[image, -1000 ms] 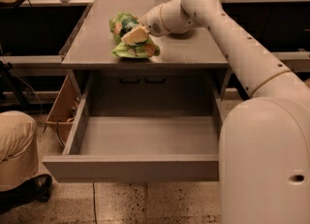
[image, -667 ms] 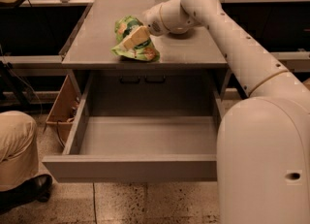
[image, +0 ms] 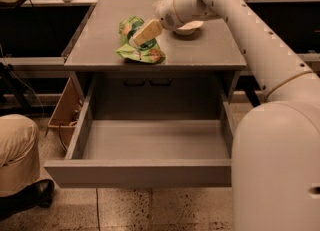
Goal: Pick green rice chip bag from top drawer and place on counter
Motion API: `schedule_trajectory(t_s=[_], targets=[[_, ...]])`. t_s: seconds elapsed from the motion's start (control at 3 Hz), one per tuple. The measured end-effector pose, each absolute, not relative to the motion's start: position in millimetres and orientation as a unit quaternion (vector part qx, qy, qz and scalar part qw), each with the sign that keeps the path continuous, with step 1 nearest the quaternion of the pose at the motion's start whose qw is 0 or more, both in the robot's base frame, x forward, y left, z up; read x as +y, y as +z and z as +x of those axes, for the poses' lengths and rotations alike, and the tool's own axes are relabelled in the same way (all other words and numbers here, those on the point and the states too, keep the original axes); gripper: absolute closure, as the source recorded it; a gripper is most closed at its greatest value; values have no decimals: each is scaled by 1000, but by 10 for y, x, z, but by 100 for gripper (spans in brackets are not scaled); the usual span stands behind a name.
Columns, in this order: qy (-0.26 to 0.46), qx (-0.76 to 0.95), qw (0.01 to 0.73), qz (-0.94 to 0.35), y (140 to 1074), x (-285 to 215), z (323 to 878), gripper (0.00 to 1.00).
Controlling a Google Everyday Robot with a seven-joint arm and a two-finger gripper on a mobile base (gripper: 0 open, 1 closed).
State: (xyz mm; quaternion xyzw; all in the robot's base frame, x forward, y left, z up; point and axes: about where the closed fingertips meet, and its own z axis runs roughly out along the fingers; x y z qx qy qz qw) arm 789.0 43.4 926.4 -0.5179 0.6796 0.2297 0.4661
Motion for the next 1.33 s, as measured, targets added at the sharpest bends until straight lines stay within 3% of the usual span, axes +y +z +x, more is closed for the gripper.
schedule_trajectory(t_s=[0.67, 1.33], targets=[[238, 674, 474, -514, 9539, -159, 7584, 0], [195, 696, 510, -466, 9796, -1428, 7192, 0]])
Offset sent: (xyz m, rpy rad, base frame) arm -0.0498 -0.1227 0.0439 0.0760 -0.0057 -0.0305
